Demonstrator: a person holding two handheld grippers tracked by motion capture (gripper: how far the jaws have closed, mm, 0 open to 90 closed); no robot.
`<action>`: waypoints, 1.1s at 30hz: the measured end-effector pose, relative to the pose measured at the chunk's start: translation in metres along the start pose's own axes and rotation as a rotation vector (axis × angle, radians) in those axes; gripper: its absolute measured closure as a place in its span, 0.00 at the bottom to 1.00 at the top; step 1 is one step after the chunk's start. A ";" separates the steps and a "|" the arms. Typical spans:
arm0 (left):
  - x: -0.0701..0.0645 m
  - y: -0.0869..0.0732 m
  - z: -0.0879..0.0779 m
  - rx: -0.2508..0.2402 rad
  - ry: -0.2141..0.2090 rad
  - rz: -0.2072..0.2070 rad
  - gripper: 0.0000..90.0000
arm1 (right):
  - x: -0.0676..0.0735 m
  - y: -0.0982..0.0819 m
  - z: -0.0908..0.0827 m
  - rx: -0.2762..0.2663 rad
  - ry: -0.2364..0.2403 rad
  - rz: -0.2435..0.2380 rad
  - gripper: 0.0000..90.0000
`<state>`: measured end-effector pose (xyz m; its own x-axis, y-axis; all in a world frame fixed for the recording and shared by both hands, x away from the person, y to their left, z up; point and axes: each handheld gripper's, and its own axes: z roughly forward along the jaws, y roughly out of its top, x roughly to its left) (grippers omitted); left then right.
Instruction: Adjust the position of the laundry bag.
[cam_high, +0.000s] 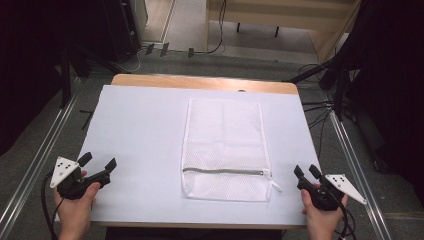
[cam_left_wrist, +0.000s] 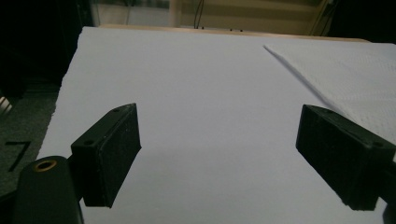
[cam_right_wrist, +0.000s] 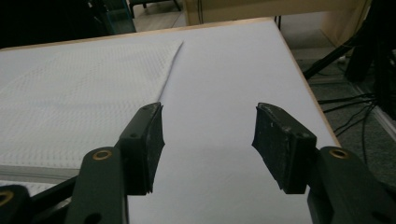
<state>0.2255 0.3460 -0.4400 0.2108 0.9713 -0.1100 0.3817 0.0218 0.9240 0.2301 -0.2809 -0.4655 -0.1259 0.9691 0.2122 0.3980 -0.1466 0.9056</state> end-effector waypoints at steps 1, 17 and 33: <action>0.000 0.000 0.000 0.000 0.000 0.000 0.16 | 0.000 0.000 0.000 0.000 0.000 0.000 0.50; -0.078 0.012 0.042 0.082 -0.007 0.099 0.41 | 0.024 0.010 0.009 -0.017 0.023 -0.026 0.57; -0.145 0.022 0.130 0.261 -0.172 0.021 0.70 | 0.021 0.004 0.004 -0.006 0.043 -0.039 0.56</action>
<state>0.3203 0.1751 -0.4514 0.3613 0.9162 -0.1731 0.5894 -0.0806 0.8038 0.2327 -0.2604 -0.4589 -0.1805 0.9646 0.1924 0.3867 -0.1103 0.9156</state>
